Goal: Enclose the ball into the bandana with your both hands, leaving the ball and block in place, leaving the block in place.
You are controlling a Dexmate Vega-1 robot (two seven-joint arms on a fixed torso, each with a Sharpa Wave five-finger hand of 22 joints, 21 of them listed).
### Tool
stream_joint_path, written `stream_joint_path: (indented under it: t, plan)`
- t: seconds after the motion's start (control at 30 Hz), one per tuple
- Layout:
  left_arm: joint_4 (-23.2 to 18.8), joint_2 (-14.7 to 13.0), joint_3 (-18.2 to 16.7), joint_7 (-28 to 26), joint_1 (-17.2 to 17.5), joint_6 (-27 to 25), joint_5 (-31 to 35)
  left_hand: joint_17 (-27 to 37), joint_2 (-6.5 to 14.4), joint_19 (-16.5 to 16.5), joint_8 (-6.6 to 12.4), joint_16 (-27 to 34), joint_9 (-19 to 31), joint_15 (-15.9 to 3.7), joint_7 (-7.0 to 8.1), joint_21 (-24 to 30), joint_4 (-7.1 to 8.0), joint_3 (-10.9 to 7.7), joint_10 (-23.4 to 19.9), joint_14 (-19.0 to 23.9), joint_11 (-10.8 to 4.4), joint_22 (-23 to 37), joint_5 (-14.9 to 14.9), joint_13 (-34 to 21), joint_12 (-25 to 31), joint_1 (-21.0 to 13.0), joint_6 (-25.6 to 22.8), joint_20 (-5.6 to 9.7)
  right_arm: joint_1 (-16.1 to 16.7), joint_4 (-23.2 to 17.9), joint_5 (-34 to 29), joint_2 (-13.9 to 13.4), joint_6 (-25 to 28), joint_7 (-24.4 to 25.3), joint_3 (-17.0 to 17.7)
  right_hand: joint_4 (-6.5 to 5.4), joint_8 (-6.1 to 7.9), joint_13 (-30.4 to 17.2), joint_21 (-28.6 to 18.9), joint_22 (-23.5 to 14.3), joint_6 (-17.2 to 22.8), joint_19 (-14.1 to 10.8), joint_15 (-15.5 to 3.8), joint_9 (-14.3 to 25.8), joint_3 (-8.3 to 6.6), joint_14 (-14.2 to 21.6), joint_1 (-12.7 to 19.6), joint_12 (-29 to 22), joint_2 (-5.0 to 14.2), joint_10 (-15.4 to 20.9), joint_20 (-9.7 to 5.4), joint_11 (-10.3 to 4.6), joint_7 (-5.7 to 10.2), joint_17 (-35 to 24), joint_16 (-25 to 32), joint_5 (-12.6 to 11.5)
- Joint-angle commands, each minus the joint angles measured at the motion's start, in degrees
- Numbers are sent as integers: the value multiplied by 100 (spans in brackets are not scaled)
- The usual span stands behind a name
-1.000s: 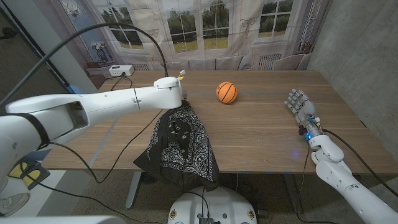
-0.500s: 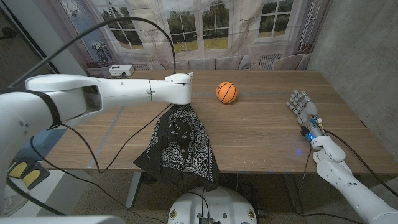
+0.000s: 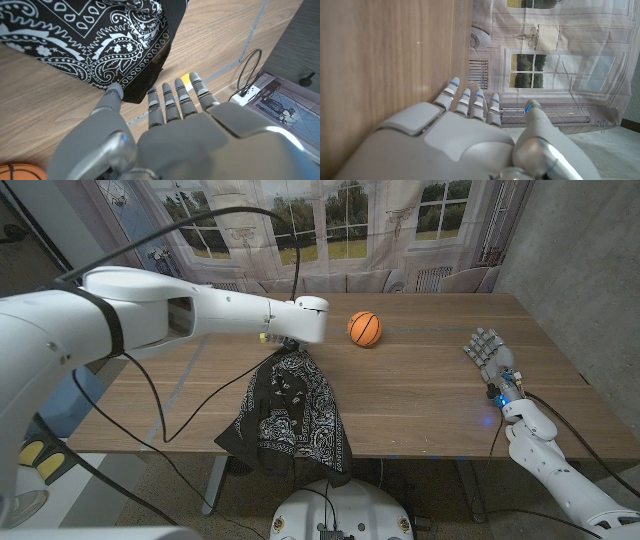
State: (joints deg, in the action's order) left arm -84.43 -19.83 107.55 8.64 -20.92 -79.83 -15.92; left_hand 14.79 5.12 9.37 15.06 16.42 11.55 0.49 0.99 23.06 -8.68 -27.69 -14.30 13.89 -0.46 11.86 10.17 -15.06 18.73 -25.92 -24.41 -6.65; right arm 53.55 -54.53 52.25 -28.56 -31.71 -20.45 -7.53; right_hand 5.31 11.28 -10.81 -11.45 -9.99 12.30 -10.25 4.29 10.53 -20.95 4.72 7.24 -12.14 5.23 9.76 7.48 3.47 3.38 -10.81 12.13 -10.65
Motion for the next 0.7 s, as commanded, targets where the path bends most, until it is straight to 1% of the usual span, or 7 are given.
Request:
stream_joint_path:
  t: [0.03, 0.2, 0.4, 0.47, 0.57, 0.67, 0.7]
  plan:
    - [938, 796, 708, 540, -267, 96, -131, 26, 163, 21, 133, -1, 43, -35, -32, -12, -58, -125, -118, 72, -54, 17, 68, -48, 76, -150, -308, 36, -268, 518, 116, 123, -34, -306, 63, -28, 7, -12, -40, -22, 42, -49, -16, 13, -7, 61, -24, -16, -2, 53, 8, -18, -20, -11, 12, -34]
    - [1184, 953, 776, 690, -158, 107, 43, 38, 225, 84, 238, 26, 54, -104, -136, 19, -133, -188, -238, 165, -142, 19, 121, -78, 150, -373, -593, 97, -343, 656, 112, 153, -25, -330, 66, -32, 7, -13, -45, -22, 48, -67, -8, 13, -10, 73, -27, -12, 1, 61, 3, -25, -26, -11, 11, -34]
    - [1438, 1230, 1036, 532, -110, -9, 115, 123, 418, 376, 754, 212, 171, -340, -119, 176, -188, -423, -771, 636, -327, 25, 306, -159, 432, -1085, -1692, 171, -510, 971, 195, 253, 0, -518, 95, -38, 6, -14, -45, -23, 55, -72, -15, 13, -11, 85, -33, -10, 5, 71, 5, -23, -29, -13, 12, -33]
    - [1164, 1077, 985, -344, -106, -15, -304, 160, 447, 479, 951, 274, 234, -412, -122, 242, -203, -503, -942, 764, -403, 30, 359, -181, 511, -1356, -2005, 213, -531, 1012, 160, 257, -5, -481, 83, -41, 6, -14, -46, -23, 56, -78, -9, 14, -11, 95, -36, -9, 6, 74, 7, -21, -30, -13, 14, -33]
    - [1412, 1331, 1278, -809, -240, -15, -955, 267, 548, 683, 1370, 463, 383, -591, -174, 386, -175, -684, -1322, 1141, -483, 44, 445, -225, 686, -1826, -2637, 255, -540, 1013, 155, 257, -1, -487, 87, -43, 6, -14, -46, -23, 60, -80, -8, 14, -12, 103, -38, -12, 6, 87, 7, -18, -30, -14, 16, -34]
    - [1205, 1180, 1133, -1754, -268, -15, -1555, 365, 613, 721, 1448, 534, 461, -656, -197, 435, -104, -711, -1430, 1182, -525, 49, 438, -248, 740, -1964, -2601, 276, -541, 1012, 176, 290, -48, -475, 118, -48, 8, -15, -47, -23, 68, -84, -9, 14, -12, 111, -44, -9, 8, 90, 6, -20, -32, -15, 16, -34]
    - [1097, 1139, 1147, -2464, -317, -15, -2028, 383, 645, 715, 1458, 538, 484, -651, -193, 443, -61, -728, -1423, 1182, -525, 51, 434, -255, 741, -1980, -2559, 266, -532, 990, 169, 270, -34, -483, 114, -49, 7, -15, -47, -23, 68, -85, -10, 14, -12, 116, -45, -8, 9, 90, 4, -20, -33, -16, 18, -33]
